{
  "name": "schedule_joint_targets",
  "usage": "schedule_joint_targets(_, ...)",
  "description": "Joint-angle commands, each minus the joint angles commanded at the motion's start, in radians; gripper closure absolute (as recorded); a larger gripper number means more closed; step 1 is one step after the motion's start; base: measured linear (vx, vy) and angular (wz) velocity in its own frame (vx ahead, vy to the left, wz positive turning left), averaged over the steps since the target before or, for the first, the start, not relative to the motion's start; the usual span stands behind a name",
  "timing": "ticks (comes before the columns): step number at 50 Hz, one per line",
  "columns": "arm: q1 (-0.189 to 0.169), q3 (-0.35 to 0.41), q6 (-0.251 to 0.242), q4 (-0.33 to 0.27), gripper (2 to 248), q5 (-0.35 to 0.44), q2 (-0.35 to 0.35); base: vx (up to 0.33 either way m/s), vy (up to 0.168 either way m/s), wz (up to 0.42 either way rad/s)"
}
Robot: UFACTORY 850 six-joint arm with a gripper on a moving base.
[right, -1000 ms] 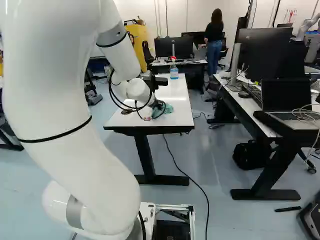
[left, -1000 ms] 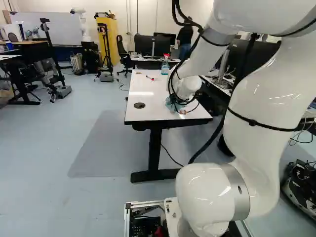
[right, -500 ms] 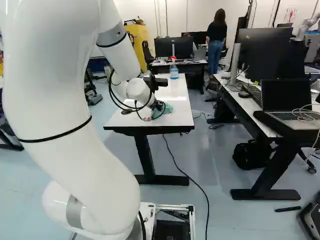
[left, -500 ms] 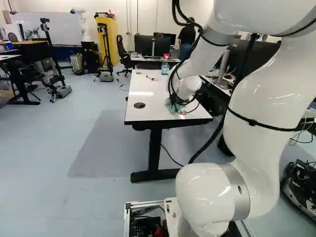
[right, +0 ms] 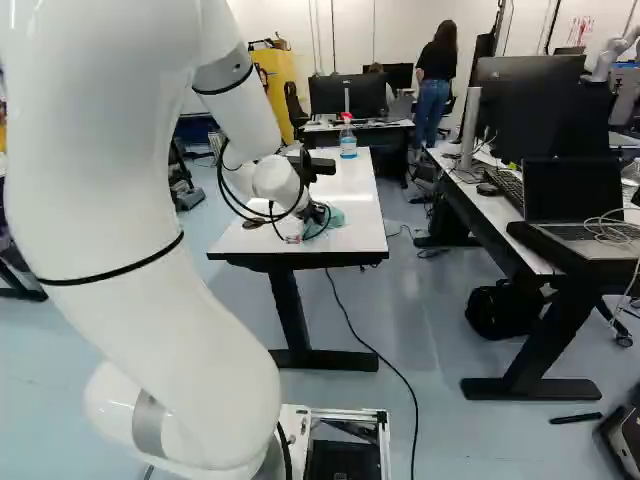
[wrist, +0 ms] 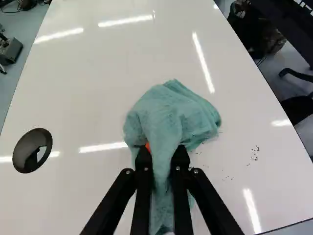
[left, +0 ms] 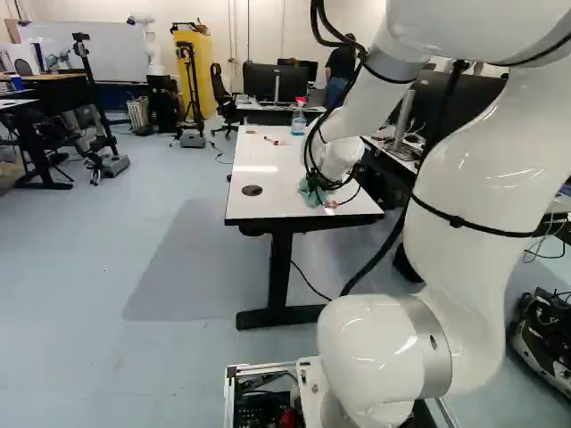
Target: Clean the table with the green towel
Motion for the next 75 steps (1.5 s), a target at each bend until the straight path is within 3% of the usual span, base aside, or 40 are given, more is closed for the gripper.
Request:
schedule_joint_targets(36, -0.007, -0.031, 0.000, 0.000, 205, -0.010, -0.028, 0.000, 0.000, 0.000)
schedule_joint_targets(75, -0.120, -0.111, 0.000, 0.000, 205, -0.010, -0.098, 0.000, 0.000, 0.000)
